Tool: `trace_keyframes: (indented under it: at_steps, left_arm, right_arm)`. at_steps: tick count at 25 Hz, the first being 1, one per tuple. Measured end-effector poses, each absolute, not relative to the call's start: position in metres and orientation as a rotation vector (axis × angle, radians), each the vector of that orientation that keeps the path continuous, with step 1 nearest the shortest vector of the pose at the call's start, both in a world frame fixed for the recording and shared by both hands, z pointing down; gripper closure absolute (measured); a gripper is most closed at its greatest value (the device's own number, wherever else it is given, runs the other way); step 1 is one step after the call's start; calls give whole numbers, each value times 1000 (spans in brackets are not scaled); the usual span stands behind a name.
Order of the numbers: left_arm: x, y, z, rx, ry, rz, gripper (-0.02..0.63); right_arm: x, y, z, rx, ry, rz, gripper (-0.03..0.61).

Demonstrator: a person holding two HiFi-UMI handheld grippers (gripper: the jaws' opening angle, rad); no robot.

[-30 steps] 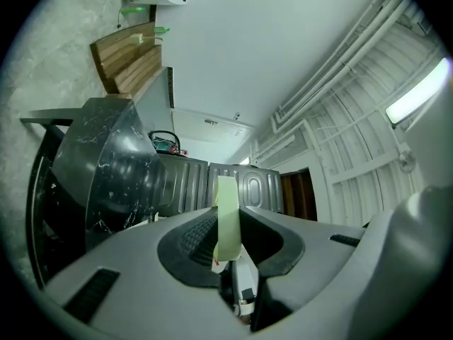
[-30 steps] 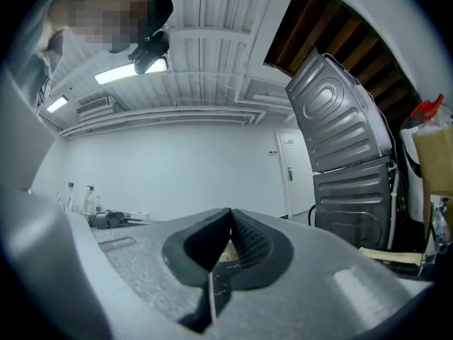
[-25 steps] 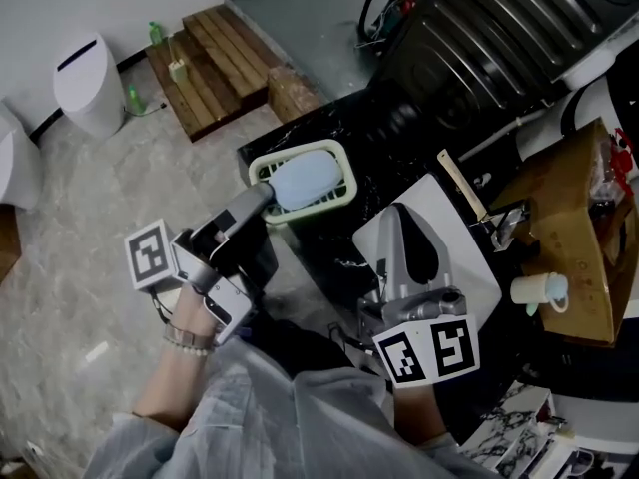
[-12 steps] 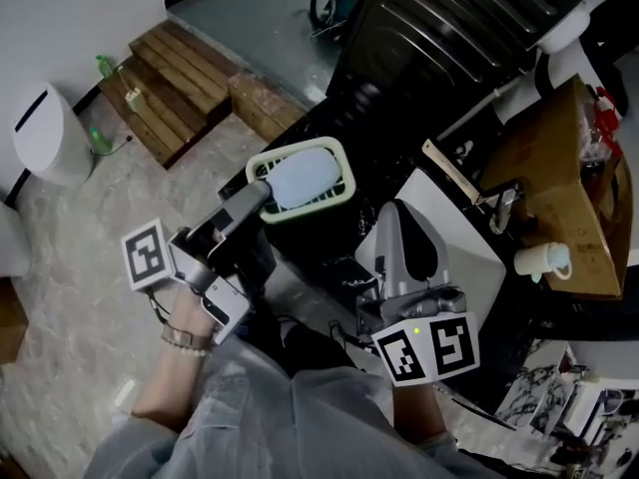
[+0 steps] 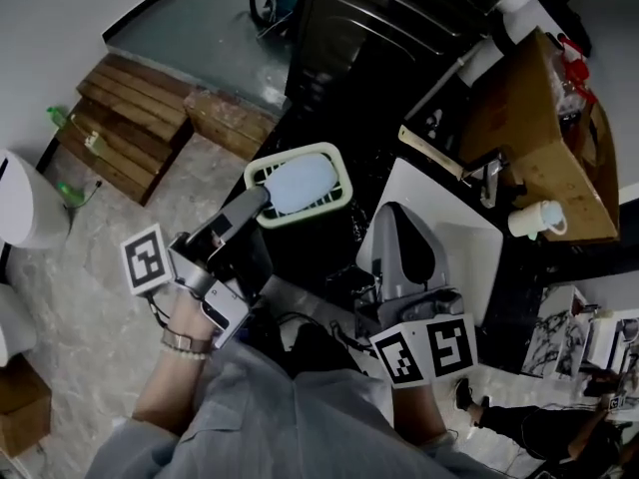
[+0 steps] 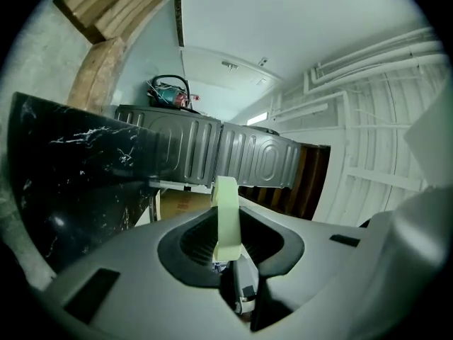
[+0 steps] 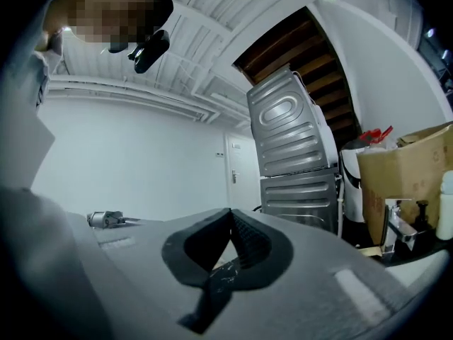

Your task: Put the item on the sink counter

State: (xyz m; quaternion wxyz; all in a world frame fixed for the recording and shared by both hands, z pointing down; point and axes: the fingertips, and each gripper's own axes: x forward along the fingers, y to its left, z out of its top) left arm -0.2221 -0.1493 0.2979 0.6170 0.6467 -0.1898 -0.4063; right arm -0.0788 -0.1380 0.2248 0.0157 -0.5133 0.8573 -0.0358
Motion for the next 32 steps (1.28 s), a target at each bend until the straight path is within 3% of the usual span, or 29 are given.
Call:
trace_keyframes:
  at_steps: [16,32]
  left_arm:
    - [-179,-213,323,1472,-294,-746,528]
    - [-172,-218,322,1503,-279,-739,526]
  right_arm:
    - [-37,-170,243,-1889,2521,-181,581]
    - [-37,-176,274,-1759,2498,-501,578]
